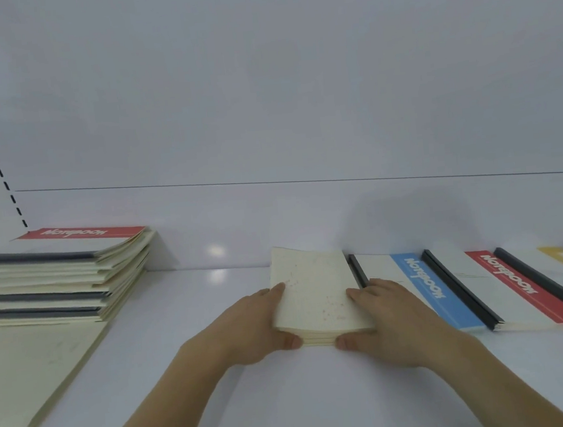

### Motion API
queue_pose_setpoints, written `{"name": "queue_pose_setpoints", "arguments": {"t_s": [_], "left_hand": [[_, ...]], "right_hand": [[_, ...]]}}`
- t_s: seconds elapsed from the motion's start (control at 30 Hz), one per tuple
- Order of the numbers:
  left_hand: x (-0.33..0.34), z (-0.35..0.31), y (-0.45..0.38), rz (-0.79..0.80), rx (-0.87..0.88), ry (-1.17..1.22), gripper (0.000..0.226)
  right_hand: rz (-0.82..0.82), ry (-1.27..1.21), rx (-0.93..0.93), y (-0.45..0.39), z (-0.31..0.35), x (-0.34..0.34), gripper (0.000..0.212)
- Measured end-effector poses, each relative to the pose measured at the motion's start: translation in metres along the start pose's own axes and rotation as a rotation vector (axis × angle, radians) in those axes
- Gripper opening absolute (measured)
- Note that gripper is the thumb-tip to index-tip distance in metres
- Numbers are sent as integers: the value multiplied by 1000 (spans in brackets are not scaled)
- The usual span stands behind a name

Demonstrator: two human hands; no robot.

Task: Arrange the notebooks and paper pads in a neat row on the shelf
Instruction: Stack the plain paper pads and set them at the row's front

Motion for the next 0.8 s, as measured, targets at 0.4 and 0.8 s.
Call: {"name": "queue_pose_setpoints", "arguments": {"t_s": [0.4, 0.8], "left_hand": [[-33, 10, 68, -416, 23, -114, 78], [-96, 141, 225, -722, -91, -289, 41]], "right_hand": [[-332, -94, -177, 24, 80, -7, 79], [-270, -123, -320, 50, 292, 14, 68]]}}
Point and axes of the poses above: each hand's wrist, its own y-axis away from the middle knuckle, its own x-axis out of the palm, z = x × y, the point moved 8 cm from there along -y, towards the middle knuckle, and after that the axes turned 3 degrees about x, right-handed, at the moved point
